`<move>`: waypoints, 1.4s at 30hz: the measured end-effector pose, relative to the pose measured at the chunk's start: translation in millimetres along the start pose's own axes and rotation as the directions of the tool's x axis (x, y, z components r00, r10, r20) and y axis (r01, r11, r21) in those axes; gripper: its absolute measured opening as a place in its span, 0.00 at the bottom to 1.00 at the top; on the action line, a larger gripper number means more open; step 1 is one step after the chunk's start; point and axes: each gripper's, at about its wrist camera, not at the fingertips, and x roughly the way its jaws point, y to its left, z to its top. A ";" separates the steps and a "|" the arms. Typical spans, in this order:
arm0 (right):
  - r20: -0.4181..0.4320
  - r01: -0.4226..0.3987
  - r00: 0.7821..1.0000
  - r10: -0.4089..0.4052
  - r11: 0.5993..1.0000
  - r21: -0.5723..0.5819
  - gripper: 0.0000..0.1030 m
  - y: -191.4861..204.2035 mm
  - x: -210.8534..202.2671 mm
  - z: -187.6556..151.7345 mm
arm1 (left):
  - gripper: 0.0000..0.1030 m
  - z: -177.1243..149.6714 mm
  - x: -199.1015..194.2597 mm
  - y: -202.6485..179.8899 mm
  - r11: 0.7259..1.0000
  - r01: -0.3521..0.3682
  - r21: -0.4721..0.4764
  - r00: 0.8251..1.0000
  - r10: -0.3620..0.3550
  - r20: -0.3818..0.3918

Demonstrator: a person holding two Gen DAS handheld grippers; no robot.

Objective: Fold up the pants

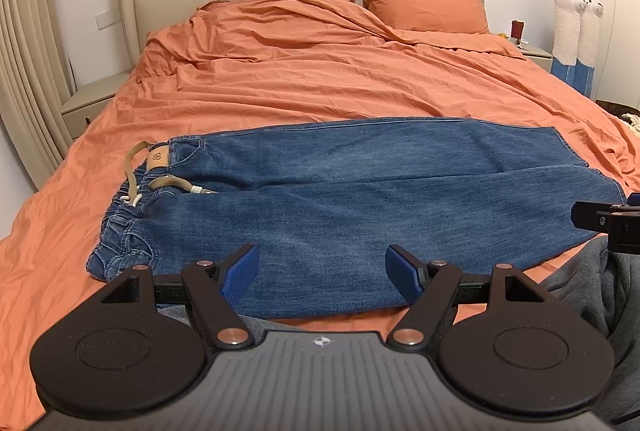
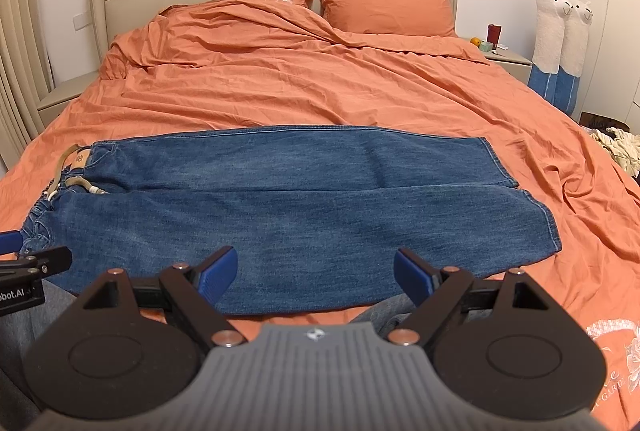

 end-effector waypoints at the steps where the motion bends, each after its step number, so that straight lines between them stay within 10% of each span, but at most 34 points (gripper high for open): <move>1: 0.000 0.000 1.000 0.000 1.000 -0.001 0.79 1.2 1.5 -1.2 | 0.83 -0.1 -0.1 0.5 1.000 -0.001 -0.001 1.000 0.001 0.000; 42: 0.001 0.002 1.000 -0.002 1.000 -0.025 0.79 1.5 3.9 -0.8 | 0.83 0.6 -3.3 6.1 1.000 -0.001 -0.006 1.000 0.001 0.004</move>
